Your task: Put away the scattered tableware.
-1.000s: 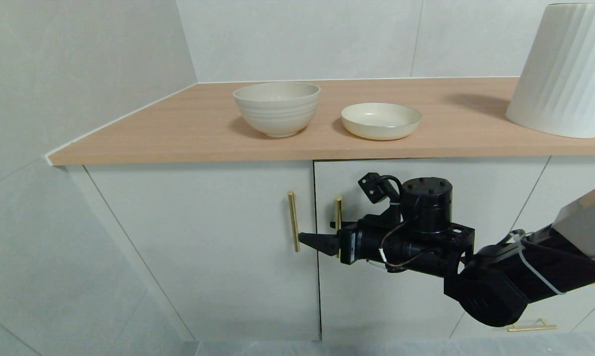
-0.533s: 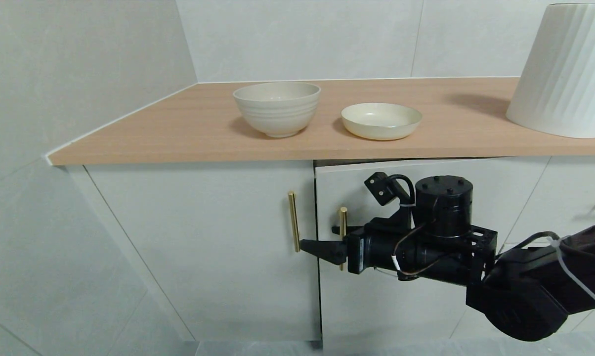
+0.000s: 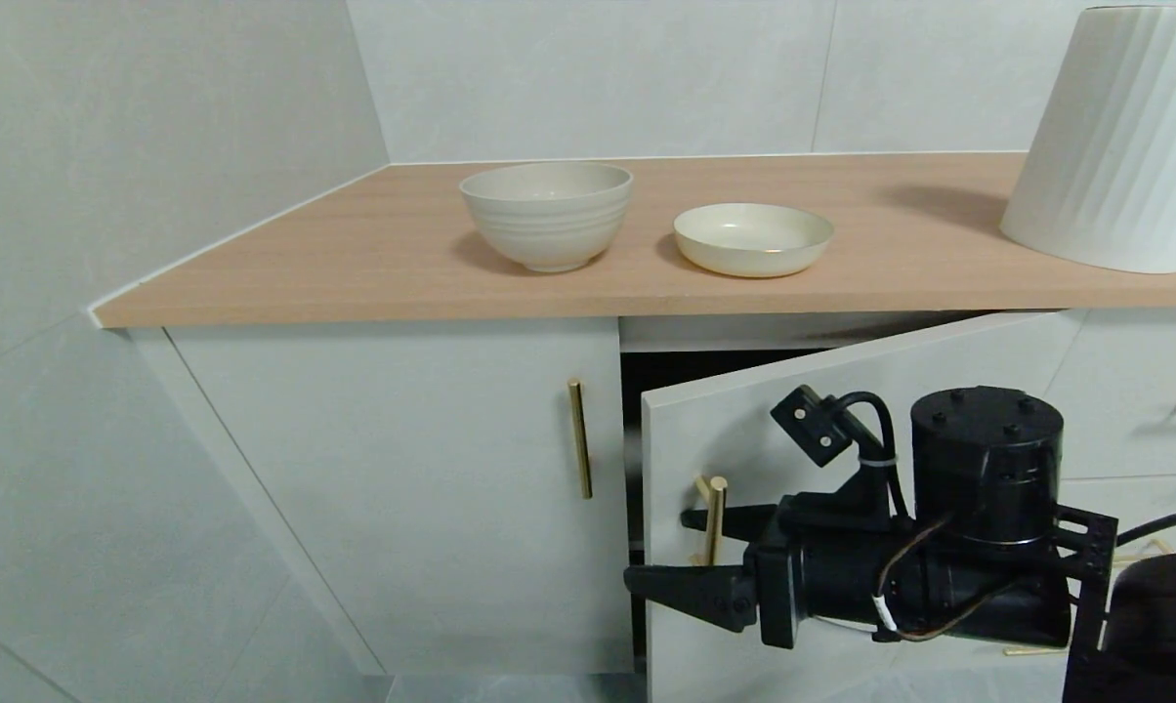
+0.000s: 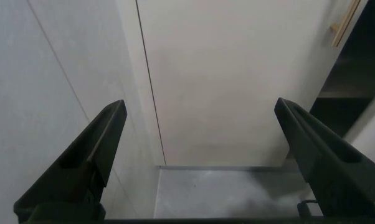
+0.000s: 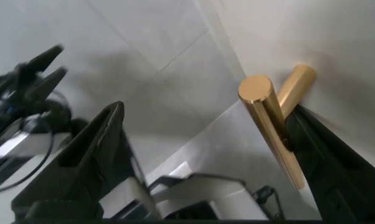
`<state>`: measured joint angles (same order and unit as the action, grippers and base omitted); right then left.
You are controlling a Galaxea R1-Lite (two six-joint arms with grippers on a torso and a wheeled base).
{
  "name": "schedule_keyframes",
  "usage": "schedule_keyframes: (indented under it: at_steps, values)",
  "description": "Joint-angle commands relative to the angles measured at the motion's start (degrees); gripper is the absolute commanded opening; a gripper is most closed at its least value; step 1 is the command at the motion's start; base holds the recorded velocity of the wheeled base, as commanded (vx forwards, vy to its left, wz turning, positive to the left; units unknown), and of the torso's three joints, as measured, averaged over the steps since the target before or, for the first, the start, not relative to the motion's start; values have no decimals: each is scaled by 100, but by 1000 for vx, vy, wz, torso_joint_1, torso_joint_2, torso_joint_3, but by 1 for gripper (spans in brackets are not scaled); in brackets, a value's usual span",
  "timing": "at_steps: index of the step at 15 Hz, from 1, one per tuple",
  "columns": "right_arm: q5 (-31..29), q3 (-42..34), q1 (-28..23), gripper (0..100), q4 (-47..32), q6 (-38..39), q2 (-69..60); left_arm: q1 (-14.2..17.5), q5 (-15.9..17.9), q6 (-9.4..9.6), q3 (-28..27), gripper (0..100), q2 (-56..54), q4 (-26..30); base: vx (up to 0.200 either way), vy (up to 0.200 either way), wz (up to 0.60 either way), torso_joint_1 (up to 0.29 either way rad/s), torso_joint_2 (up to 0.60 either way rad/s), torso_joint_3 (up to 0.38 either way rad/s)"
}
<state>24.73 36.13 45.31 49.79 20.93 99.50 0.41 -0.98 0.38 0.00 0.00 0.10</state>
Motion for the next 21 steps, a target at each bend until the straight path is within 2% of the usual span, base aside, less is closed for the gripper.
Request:
schedule_keyframes:
  at_steps: [1,4,5,6,7,9,11,14,15,17,18,19,21]
  values:
    - [14,-133,21,100,-13,34,-220,2,1,33,0,100,9,-10,0,0,0,0,0,0]
    - [14,-150,21,100,-22,43,-308,2,150,24,-97,100,9,-27,0,0,0,0,0,0]
    - [14,-150,30,100,-22,43,-326,2,440,-20,-536,100,9,61,0,0,0,0,0,0]
    - [14,-150,30,100,-22,43,-326,2,458,-29,-554,100,9,69,0,0,0,0,0,0]
    - [23,-186,57,100,-22,43,-326,2,915,-29,-1406,100,360,535,0,0,0,0,0,0]
    - [23,-247,197,100,-30,43,-317,2,1363,-20,-2364,100,1187,1010,0,0,0,0,0,0]
    - [23,-256,224,100,-30,43,-317,2,1952,-20,-3190,100,2558,1019,0,0,0,0,0,0]
    - [23,-256,224,100,-22,43,-361,-85,2084,-152,-3999,100,4403,869,0,0,0,0,0,0]
    - [23,-256,224,100,-22,43,-361,-173,2084,-161,-4043,100,4632,790,0,0,0,0,0,0]
    - [23,-256,224,100,-22,34,-405,-876,2075,-433,-4043,100,5889,25,0,0,0,0,0,0]
    - [23,-256,224,100,-22,34,-405,-982,2075,-468,-4017,100,6029,-80,0,0,0,0,0,0]
    - [23,-256,224,100,-22,34,-431,-1413,2075,-723,-3894,100,6504,-432,0,0,0,0,0,0]
    - [23,-265,232,100,-22,34,-440,-1738,2075,-934,-3700,100,6926,-801,0,0,0,0,0,0]
